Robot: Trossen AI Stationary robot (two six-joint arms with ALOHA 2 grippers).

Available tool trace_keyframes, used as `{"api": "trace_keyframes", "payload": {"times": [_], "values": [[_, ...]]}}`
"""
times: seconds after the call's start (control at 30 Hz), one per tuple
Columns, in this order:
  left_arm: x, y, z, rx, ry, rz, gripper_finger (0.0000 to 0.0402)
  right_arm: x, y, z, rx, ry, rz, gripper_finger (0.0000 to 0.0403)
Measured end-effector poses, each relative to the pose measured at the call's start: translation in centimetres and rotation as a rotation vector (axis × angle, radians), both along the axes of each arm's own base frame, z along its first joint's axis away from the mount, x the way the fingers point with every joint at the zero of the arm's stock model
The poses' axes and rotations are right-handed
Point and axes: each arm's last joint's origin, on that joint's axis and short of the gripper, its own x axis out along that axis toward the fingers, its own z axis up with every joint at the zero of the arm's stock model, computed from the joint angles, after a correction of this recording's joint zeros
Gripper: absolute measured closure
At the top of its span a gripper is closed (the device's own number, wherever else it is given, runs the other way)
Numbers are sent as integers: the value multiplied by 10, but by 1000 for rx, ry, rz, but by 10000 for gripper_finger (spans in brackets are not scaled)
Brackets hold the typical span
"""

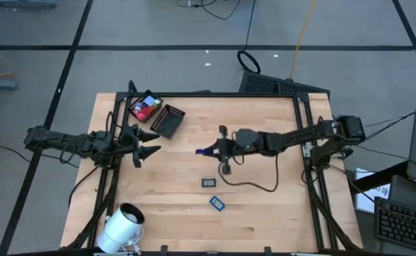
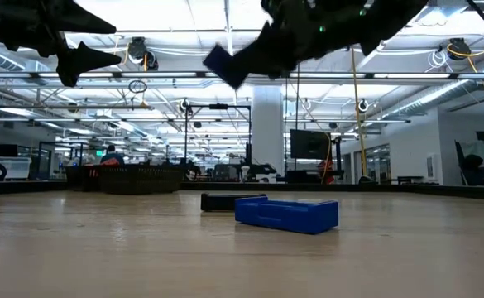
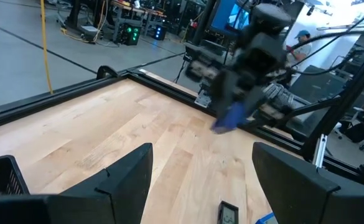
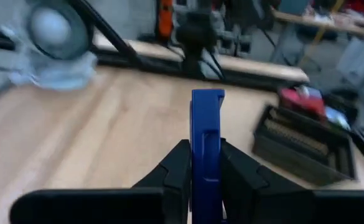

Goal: Pick & Place Office items
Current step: Put the dark blue timer into the bottom black bin

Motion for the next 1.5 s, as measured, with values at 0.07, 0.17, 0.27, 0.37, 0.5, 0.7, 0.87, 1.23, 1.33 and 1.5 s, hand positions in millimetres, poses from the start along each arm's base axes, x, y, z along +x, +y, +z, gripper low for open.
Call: {"api": "trace_keyframes", "payload": {"times": [0.07, 0.17, 0.27, 0.37, 0.5, 0.7, 0.87, 1.23, 1.33, 1.5], "values": [[0, 0, 0, 0, 0, 0, 123, 0, -7, 0, 0, 2, -21, 353], [0, 0, 0, 0, 0, 0, 123, 3, -16, -1, 0, -16, -47, 354], [0, 0, 0, 0, 0, 0, 123, 2, -26, -8, 4, 21, -73, 354], [0, 0, 0, 0, 0, 0, 123, 7, -39, -11, 17, -15, -111, 354], [0, 0, 0, 0, 1, 0, 123, 11, -53, -18, 96, -49, -52, 354], [0, 0, 0, 0, 1, 0, 123, 20, -64, -26, 159, -164, 32, 354], [0, 0, 0, 0, 0, 0, 123, 21, -65, -26, 172, -183, 44, 353], [0, 0, 0, 0, 0, 0, 123, 23, -45, -29, 218, -146, 159, 353], [0, 0, 0, 0, 0, 0, 123, 23, -38, -29, 208, -144, 178, 353], [0, 0, 0, 0, 0, 0, 123, 24, -30, -29, 180, -147, 207, 353]]}}
